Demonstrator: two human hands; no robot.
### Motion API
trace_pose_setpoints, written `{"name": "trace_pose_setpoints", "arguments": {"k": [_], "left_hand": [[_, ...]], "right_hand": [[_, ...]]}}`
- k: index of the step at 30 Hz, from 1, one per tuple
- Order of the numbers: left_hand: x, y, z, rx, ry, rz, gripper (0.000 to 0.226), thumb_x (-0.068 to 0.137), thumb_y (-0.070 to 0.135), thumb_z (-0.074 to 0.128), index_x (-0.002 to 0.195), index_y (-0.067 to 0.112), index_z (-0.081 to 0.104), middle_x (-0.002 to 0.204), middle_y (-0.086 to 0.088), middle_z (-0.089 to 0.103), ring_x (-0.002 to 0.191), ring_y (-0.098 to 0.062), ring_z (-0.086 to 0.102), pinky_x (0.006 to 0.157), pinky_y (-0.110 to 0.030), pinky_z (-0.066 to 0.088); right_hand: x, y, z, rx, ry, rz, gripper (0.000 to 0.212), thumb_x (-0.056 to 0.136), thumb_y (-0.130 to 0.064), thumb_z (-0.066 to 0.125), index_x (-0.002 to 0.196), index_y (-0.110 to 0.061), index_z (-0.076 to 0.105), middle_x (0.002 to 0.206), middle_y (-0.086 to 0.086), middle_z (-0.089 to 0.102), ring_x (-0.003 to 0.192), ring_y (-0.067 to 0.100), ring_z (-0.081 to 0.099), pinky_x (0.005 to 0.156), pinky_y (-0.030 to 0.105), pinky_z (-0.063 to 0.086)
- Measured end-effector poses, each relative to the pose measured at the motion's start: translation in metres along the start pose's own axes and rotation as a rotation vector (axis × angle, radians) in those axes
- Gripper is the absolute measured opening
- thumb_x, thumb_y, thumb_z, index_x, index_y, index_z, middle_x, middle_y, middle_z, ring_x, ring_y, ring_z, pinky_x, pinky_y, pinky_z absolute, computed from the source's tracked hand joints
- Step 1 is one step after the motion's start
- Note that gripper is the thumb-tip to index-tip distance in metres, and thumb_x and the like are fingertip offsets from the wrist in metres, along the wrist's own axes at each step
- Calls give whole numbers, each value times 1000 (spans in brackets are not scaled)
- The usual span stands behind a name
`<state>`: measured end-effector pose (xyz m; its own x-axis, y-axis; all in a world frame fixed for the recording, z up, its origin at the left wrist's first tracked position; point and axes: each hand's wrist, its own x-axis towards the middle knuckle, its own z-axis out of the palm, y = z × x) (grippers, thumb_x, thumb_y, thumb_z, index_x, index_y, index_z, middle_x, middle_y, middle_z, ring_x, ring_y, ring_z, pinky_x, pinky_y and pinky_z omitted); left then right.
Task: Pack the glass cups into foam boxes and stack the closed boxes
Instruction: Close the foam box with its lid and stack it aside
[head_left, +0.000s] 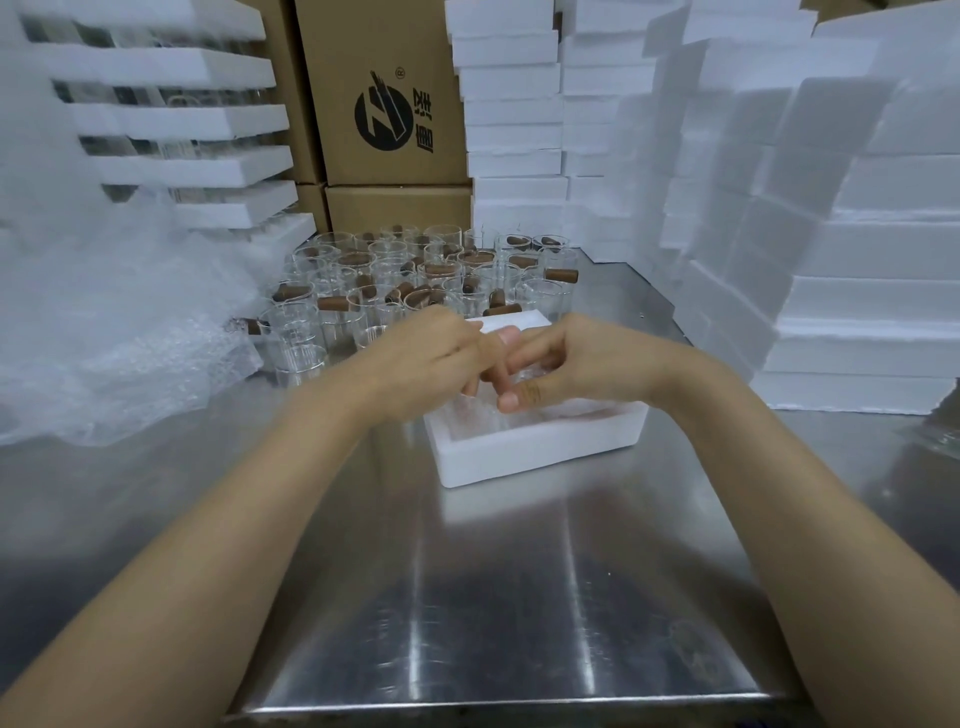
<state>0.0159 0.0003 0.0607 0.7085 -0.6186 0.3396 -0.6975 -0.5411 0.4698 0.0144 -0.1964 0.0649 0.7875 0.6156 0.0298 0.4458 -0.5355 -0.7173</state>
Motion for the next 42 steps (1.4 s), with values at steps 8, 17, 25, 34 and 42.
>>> {"name": "trace_pose_setpoints", "arguments": {"k": [8,17,25,34,42], "left_hand": [[-10,-23,-18,-108,326,-154,31,102,20,42,130,26,55,118,10,64,116,-2,53,102,-25,38],[-15,-63,-14,257,-235,-450,82,88,38,65,154,31,16,163,4,2,149,-16,-2,119,-42,8],[-15,-58,-14,-4,-58,-448,103,67,29,83,146,36,16,131,7,23,117,-20,38,89,-33,38],[-22,-49,-47,152,416,4,112,63,20,86,145,43,14,129,16,21,119,-7,33,88,-25,44],[-13,-62,-36,512,599,109,110,62,0,85,148,24,21,141,-4,17,137,-29,25,77,-41,56]], "right_hand": [[-5,10,-9,33,242,111,46,82,-58,58,112,-26,73,104,-11,73,82,5,67,81,24,49],[-18,39,-37,-275,233,520,31,89,-41,64,117,-28,67,103,1,67,87,19,62,69,25,46],[-29,38,-38,7,98,541,35,88,-3,61,119,-19,66,106,11,69,89,23,68,66,26,54],[-17,43,-31,-16,258,498,49,87,-11,66,134,-23,58,116,6,67,97,20,66,73,19,53],[4,52,-16,44,695,394,42,102,-42,40,111,-12,68,87,3,63,55,8,56,51,18,46]]}}
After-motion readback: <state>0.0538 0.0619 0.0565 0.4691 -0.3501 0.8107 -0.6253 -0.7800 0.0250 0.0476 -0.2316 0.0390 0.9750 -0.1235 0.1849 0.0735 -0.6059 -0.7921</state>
